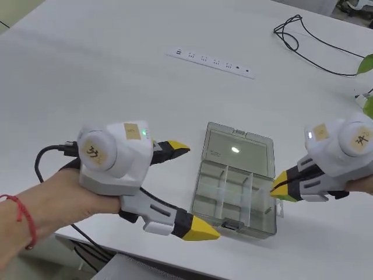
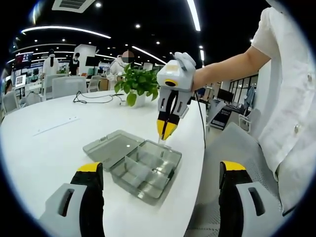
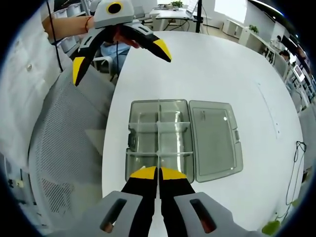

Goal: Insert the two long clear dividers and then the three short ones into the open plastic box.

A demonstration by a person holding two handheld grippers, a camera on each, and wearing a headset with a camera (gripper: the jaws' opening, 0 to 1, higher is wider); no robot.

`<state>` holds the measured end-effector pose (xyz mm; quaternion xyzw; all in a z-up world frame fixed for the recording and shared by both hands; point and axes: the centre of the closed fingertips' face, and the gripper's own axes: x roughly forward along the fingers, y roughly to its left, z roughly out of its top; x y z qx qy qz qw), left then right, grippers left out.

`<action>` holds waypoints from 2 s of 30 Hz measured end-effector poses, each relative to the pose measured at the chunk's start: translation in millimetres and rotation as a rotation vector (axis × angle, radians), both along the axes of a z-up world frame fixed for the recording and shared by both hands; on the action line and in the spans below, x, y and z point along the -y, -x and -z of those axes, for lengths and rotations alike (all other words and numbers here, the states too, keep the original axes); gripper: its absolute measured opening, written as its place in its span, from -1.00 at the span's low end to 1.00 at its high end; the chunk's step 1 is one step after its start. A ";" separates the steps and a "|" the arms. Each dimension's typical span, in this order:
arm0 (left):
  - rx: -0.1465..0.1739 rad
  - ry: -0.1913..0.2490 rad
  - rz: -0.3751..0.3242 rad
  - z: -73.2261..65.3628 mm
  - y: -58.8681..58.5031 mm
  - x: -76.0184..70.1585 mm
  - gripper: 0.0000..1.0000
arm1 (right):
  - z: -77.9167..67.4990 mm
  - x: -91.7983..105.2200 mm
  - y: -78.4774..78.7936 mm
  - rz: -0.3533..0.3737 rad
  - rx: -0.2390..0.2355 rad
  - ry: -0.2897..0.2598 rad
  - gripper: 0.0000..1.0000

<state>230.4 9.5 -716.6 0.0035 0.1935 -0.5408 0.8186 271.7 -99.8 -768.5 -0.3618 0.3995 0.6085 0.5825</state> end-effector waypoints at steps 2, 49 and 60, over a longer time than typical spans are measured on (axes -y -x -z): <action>-0.001 0.001 0.000 -0.1 0.0 0.2 1.00 | 0.1 -0.4 -0.1 0.002 0.001 0.001 -0.95; -0.009 -0.007 -0.003 3.0 0.7 -1.9 1.00 | 39.0 -1.9 1.6 -0.028 0.022 -0.040 -0.95; -0.011 -0.004 -0.001 3.6 -0.3 -0.4 1.00 | 40.0 -1.7 1.9 -0.019 0.014 -0.042 -0.95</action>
